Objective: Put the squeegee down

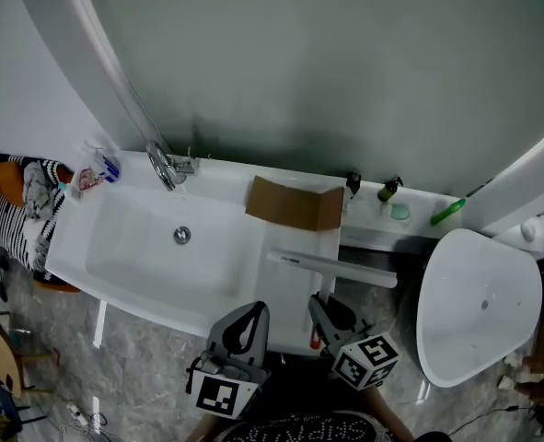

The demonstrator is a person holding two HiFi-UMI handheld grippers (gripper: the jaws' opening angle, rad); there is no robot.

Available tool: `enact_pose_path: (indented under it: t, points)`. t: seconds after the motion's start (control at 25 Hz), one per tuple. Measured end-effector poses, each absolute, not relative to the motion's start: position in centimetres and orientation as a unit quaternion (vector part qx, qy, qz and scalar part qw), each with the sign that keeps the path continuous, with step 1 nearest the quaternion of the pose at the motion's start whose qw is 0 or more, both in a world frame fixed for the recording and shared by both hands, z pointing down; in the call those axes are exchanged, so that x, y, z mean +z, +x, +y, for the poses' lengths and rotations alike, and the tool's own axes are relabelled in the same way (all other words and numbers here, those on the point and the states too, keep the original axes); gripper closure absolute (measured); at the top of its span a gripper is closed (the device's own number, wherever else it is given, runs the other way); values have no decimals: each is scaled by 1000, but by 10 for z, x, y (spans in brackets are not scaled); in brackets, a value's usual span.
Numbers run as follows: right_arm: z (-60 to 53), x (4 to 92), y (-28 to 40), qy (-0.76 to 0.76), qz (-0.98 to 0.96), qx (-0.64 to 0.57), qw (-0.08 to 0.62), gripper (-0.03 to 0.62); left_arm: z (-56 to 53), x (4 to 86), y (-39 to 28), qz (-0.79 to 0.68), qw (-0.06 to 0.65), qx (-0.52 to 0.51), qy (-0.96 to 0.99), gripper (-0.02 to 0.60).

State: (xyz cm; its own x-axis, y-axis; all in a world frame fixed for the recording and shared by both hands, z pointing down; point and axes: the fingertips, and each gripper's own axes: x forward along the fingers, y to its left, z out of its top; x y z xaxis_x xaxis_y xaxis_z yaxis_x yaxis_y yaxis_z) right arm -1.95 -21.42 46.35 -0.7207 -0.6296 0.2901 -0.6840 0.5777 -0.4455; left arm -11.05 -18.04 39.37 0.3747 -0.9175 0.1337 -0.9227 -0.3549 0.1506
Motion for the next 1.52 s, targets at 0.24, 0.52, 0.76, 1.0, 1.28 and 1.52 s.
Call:
enact_pose_path:
  t: [0.24, 0.52, 0.76, 1.0, 1.28, 1.52]
  points:
    - [-218, 464, -36, 391, -875, 282, 45, 533, -195, 387, -128, -542, 103, 2, 834, 575]
    - [-222, 467, -53, 409, -867, 282, 41, 533, -199, 388, -151, -535, 104, -7, 838, 575]
    - [-232, 490, -69, 414, -849, 329, 25, 533, -201, 391, -165, -512, 93, 7, 854, 575]
    - [-266, 538, -79, 416, -822, 388, 30, 533, -209, 395, -176, -505, 91, 11, 858, 575]
    - [-296, 596, -70, 424, -767, 481, 25, 533, -221, 394, -176, -498, 90, 2, 862, 575]
    - [-307, 622, -68, 428, -744, 512, 32, 533, -228, 396, -178, -499, 100, -1, 861, 575]
